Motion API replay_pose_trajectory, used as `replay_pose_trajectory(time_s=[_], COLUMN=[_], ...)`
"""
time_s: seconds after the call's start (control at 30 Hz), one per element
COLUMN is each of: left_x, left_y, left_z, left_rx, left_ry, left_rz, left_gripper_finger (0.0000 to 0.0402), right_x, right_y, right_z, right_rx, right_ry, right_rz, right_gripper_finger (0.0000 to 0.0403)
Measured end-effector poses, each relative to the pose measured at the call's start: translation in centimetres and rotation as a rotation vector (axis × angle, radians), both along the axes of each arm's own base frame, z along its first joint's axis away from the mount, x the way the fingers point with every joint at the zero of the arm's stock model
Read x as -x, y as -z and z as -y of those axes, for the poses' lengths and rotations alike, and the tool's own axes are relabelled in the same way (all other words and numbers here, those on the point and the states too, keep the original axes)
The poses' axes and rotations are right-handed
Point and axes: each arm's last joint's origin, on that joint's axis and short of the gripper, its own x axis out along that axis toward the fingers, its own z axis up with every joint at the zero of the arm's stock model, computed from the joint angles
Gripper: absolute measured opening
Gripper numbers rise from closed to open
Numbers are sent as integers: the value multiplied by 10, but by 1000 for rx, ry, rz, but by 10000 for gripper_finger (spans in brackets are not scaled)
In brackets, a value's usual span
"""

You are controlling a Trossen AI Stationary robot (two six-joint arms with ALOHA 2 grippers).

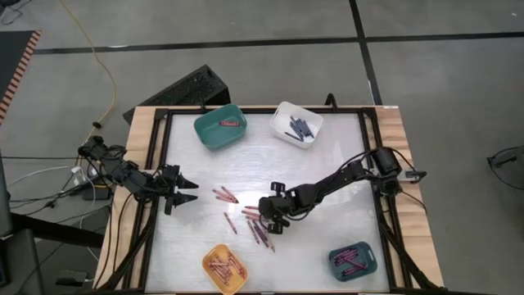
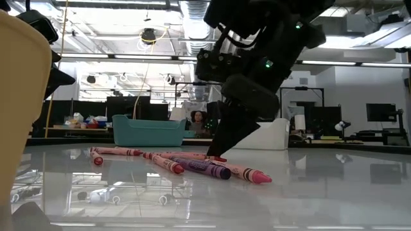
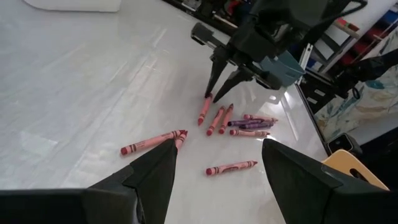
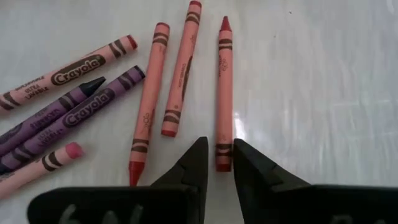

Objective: Sort crayons
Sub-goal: Put the red crayon into the top green bin

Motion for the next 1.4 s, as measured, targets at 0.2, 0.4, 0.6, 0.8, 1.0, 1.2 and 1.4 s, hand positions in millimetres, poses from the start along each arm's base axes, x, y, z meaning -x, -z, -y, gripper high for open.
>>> replay_pose_trajectory(time_s=[0.2,0.4,0.6,0.8,1.0,1.2,1.4], left_x=[0,0,0,0,0,0,0], left_y=[0,0,0,0,0,0,0], left_z=[0,0,0,0,0,0,0], left_rx=[-3,-3,-3,-4,-3,-3,-12], left_ry=[0,1,1,1,0,1,1], left_rz=[0,0,0,0,0,0,-3], left_gripper_finger=[228,228,228,228,228,228,228], right_x=[-3,-4,-3,-1,-3,-7,-10], right_y=[0,0,1,2,-1,-12,-28], right_z=[16,19,20,20,20,23,34], right_rx=[-41,-45,-44,-52,-73,-85,-86], right_ry=[13,19,30,51,67,92,132], right_rz=[-10,-14,-30,-42,0,79,160], right_gripper_finger=[82,75,38,6,3,3,2])
